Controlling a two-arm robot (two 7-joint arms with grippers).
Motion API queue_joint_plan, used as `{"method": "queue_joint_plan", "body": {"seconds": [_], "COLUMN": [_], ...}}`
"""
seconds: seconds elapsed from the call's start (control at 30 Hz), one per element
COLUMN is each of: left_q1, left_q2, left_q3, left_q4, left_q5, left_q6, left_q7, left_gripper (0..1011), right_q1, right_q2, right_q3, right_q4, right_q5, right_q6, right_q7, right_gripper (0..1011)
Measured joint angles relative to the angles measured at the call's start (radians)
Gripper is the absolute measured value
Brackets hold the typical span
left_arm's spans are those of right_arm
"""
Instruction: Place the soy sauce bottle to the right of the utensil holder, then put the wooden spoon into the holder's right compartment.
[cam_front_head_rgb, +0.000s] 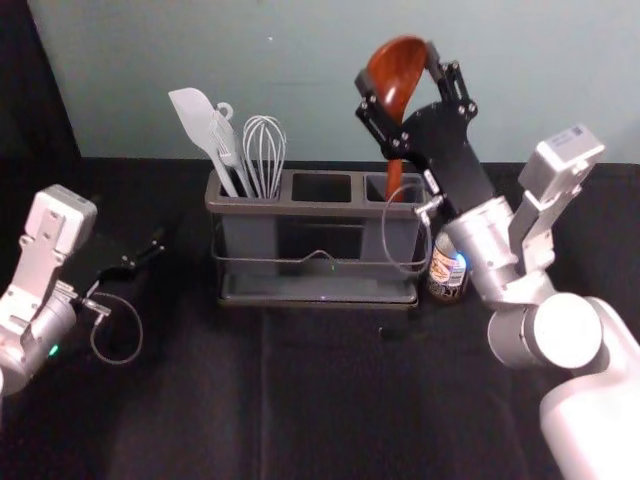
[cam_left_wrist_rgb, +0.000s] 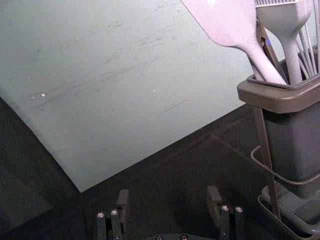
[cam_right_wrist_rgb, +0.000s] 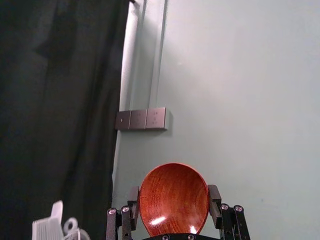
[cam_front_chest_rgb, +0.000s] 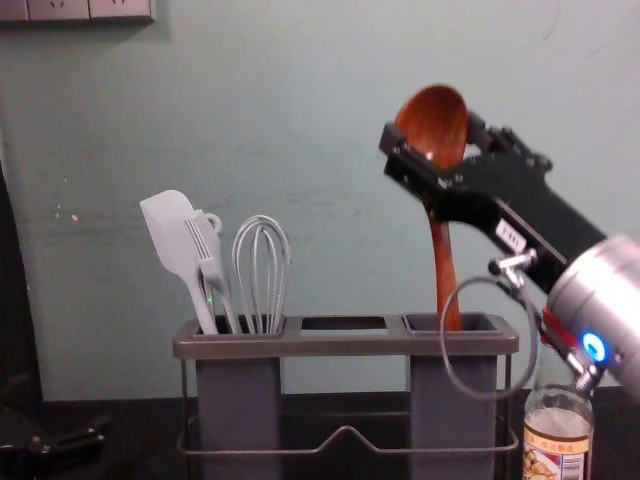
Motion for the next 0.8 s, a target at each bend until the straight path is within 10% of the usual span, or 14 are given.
{"method": "queue_joint_plan", "body": {"seconds": [0.8], "left_q1": [0.0], "left_q2": [0.0], "left_q3": [0.0], "left_q4": [0.0], "left_q5": [0.0], "left_q6": [0.0], "left_q7": [0.0], "left_gripper": [1000], "right_q1": [-0.027], "right_q2": [-0.025], "right_q3": [0.025], "right_q4": [0.092], "right_q5": [0.008], "right_q6": [-0.057], "right_q7": [0.033], "right_gripper": [836]}}
